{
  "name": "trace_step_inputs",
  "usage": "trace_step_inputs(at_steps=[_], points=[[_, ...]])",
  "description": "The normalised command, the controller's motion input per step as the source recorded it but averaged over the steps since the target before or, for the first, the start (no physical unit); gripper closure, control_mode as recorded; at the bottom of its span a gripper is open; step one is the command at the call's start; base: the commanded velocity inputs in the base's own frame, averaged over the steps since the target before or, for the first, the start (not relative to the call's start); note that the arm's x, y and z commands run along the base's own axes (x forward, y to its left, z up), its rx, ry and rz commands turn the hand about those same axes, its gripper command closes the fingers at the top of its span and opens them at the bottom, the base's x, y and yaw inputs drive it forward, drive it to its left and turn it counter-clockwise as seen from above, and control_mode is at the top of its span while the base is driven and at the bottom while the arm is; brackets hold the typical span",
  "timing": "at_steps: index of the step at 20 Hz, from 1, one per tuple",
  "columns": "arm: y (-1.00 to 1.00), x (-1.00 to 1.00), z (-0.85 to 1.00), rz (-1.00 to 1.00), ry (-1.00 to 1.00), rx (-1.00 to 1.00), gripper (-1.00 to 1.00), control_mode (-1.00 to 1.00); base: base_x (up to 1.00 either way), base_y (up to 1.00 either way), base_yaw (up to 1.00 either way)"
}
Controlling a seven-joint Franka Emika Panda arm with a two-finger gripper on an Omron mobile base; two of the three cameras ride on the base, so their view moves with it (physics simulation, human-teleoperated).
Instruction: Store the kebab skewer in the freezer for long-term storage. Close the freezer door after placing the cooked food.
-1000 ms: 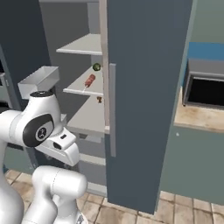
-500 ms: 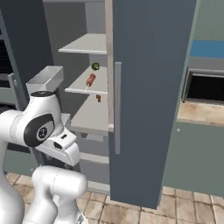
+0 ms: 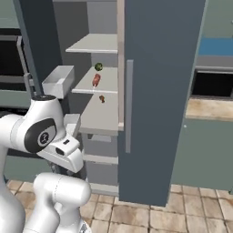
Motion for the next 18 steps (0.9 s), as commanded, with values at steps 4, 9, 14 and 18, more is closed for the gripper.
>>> trace_step_inputs(at_steps=[4,9,14,18], points=[[0.00,0.00,0.00,0.00,0.00,0.00,-1.00,1.00,-0.30,0.36,-0.16],[0.00,0.00,0.00,0.00,0.00,0.00,-1.00,1.00,-0.15,0.11,-0.09],[0.00,0.00,0.00,0.00,0.00,0.00,-1.00,1.00,0.00,0.00,0.00],[0.00,0.00,0.00,0.00,0.00,0.00,-1.00,1.00,0.00,0.00,0.00]])
